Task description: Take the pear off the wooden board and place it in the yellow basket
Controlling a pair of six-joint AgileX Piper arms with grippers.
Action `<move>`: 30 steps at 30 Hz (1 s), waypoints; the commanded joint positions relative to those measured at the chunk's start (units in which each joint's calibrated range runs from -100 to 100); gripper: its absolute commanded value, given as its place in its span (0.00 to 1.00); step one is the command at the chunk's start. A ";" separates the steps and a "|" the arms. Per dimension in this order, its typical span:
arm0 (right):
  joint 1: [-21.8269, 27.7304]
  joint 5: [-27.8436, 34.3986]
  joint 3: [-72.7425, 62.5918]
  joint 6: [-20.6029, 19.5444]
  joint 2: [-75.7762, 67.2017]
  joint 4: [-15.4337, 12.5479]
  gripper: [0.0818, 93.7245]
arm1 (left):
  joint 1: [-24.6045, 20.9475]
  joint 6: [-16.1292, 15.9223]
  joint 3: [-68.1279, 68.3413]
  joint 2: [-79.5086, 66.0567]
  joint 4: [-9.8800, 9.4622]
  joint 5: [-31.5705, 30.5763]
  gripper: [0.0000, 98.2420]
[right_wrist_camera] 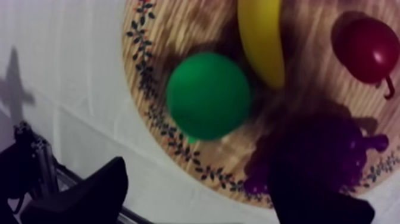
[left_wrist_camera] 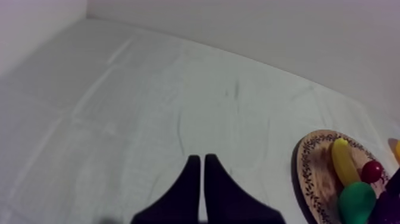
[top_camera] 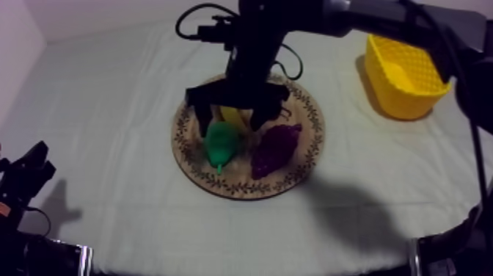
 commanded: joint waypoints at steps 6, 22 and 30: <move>0.29 2.44 -5.88 -0.39 8.15 -0.84 0.98 | 0.00 0.00 -0.05 -0.02 -0.01 0.01 0.00; 0.32 3.36 -11.94 0.58 15.94 -1.66 0.72 | 0.00 0.00 -0.05 -0.02 -0.01 0.01 0.00; 0.25 3.65 -13.01 1.17 17.14 -1.15 0.46 | 0.00 0.00 -0.05 -0.02 -0.01 0.01 0.00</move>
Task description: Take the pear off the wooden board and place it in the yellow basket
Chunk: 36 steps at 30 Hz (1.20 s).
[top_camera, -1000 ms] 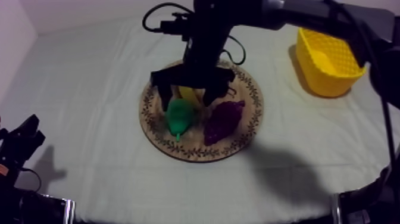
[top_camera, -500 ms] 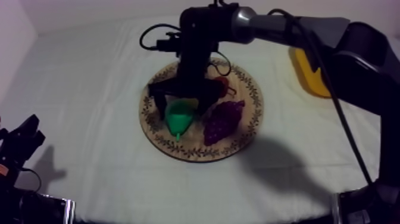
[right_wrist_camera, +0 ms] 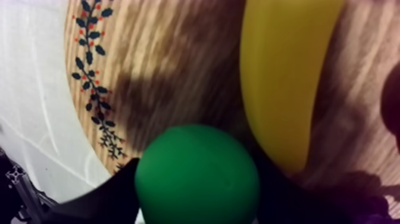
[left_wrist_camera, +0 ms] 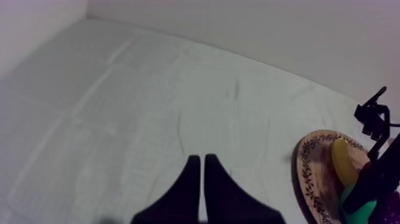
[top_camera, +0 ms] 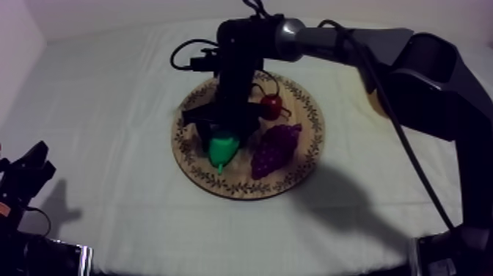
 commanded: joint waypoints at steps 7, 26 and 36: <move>1.16 0.56 4.37 1.47 -5.99 0.72 0.39 | 0.00 0.00 -0.05 -0.02 -0.01 0.01 0.00; 24.50 -4.03 17.46 8.42 -36.67 9.66 0.40 | 0.00 0.00 -0.05 -0.02 -0.01 0.01 0.00; 36.44 -10.66 18.39 10.35 -32.00 13.65 0.43 | 0.00 0.00 -0.05 -0.02 -0.01 0.01 0.00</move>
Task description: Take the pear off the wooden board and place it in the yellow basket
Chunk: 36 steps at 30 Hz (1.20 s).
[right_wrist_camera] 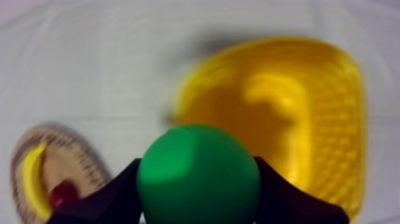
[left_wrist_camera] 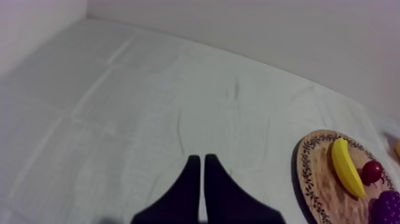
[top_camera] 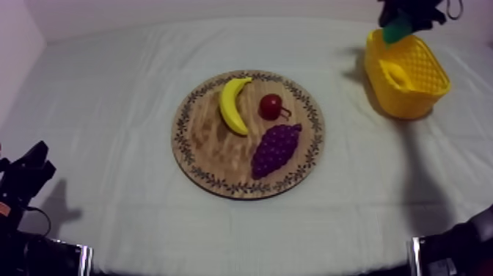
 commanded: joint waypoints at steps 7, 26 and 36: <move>5.88 -2.81 -0.61 0.24 5.82 1.84 0.46 | 0.00 0.00 -0.05 -0.02 -0.01 0.01 0.00; 7.67 -5.02 8.40 2.75 -4.14 1.02 0.93 | 0.00 0.00 -0.05 -0.02 -0.01 0.01 0.00; 6.35 -18.91 40.50 4.39 -41.25 0.85 0.52 | 0.00 0.00 -0.05 -0.02 -0.01 0.01 0.00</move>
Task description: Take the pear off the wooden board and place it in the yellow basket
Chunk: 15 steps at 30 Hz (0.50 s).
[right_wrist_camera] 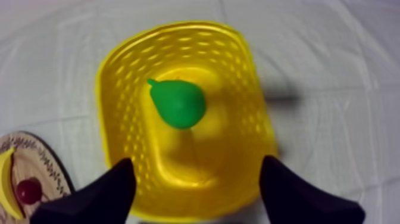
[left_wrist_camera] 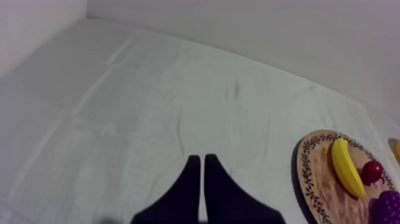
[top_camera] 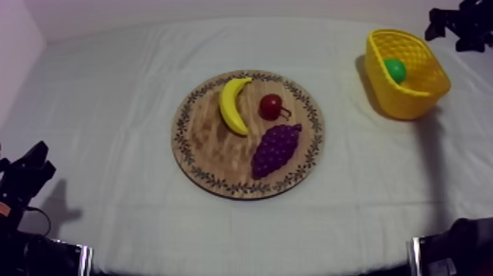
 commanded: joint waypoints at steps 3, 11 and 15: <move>0.68 -4.26 21.49 2.58 -27.97 -2.00 0.40 | 0.00 -0.01 -0.05 -0.02 -0.01 0.01 0.00; -2.97 -10.46 44.49 2.89 -55.10 -1.02 0.13 | 0.00 0.01 -0.05 -0.02 -0.01 0.01 0.00; -4.60 -12.87 54.36 2.35 -63.75 0.16 0.09 | 0.00 0.00 -0.05 -0.02 -0.01 0.01 0.00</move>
